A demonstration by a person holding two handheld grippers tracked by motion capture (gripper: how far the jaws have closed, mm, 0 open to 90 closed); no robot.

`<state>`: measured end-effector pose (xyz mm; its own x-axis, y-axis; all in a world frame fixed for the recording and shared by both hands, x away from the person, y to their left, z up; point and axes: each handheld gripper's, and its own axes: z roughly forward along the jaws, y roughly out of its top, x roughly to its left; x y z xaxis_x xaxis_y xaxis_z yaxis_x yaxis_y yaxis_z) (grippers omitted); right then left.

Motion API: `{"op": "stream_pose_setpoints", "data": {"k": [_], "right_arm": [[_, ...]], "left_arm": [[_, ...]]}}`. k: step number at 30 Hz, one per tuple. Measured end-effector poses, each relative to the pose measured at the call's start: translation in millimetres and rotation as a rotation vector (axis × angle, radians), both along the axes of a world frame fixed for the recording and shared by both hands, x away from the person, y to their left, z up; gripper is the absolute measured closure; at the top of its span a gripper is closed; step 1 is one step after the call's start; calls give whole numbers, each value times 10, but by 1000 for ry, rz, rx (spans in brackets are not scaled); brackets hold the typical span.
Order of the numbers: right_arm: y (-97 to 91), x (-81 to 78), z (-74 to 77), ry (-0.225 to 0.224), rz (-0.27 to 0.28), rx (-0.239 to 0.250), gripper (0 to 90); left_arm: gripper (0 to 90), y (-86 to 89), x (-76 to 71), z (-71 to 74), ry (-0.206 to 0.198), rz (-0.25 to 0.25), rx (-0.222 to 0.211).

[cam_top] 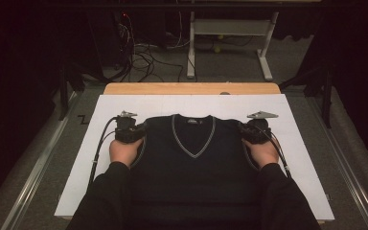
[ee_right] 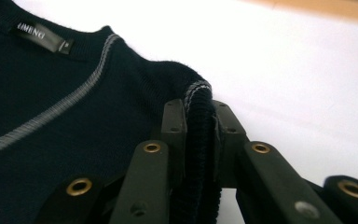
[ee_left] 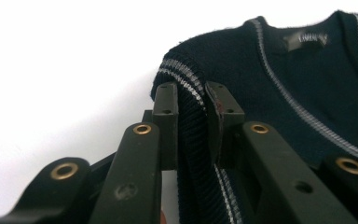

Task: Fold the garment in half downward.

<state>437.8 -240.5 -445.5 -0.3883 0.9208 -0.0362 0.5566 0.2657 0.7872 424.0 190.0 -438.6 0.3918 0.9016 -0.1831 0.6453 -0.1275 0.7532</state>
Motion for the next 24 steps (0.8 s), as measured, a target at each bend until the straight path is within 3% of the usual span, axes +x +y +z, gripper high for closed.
{"op": "stream_pose_setpoints", "data": {"k": [8, 16, 21, 24], "right_arm": [[-133, -59, 401, -142, -29, 37, 785], [-138, -134, 856, -305, -32, 44, 784], [-109, -145, 1102, -364, -34, 52, 785], [-94, -145, 1117, -369, -28, 45, 785]], "left_arm": [[723, 16, -19, 481, -147, -12, -29], [722, 43, -43, 899, -288, -8, -15], [721, 60, -43, 1043, -327, 7, -32], [721, 58, -39, 1039, -321, 4, -33]]}}
